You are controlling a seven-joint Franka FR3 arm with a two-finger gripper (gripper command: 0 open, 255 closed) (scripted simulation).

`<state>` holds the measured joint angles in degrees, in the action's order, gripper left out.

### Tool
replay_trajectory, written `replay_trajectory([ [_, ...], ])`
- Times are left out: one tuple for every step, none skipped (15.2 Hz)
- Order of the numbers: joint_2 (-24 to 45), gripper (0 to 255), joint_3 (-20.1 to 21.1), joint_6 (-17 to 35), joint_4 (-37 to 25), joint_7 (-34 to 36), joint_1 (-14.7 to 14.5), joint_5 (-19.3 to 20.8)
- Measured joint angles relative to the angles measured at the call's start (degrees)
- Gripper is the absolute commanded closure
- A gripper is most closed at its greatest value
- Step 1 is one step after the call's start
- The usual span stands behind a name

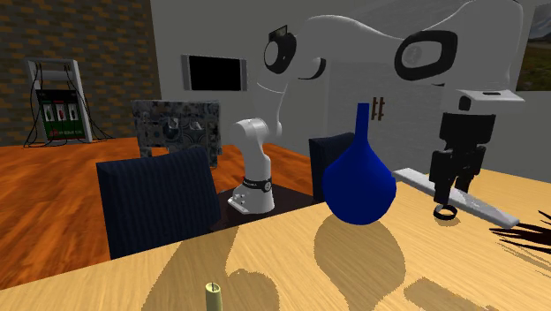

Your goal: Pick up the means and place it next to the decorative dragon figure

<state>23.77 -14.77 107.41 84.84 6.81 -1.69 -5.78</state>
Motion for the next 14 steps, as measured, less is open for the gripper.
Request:
replay_trajectory([
  [0.06,255,0.03,0.75,0.7,0.0,-0.05,-0.02],
  [0.16,255,0.05,1.4,1.26,-0.05,-0.06,-0.07],
  [0.05,255,0.06,2.23,2.2,-0.1,-0.1,-0.08],
  [0.39,255,0.11,2.81,2.47,-0.08,-0.11,-0.16],
  [0.55,255,0.11,3.4,2.93,-0.26,-0.02,-0.23],
  [0.69,255,0.15,4.21,3.62,-0.23,-0.09,-0.28],
  [1.01,255,0.2,4.86,3.98,-0.26,-0.08,-0.36],
  [1.14,255,0.22,5.44,4.46,-0.3,-0.08,-0.41],
  [1.59,255,0.26,6.08,4.64,-0.41,0.0,-0.54],
  [1.65,255,0.29,6.79,5.31,-0.43,-0.04,-0.57],
  [2.03,255,0.34,7.38,5.52,-0.47,-0.01,-0.67],
  [2.21,255,0.37,8.02,5.81,-0.5,-0.01,-0.76],
  [2.35,255,0.42,8.52,6.02,-0.55,-0.01,-0.84],
  [2.71,255,0.47,9.21,6.27,-0.59,0.01,-0.95],
])
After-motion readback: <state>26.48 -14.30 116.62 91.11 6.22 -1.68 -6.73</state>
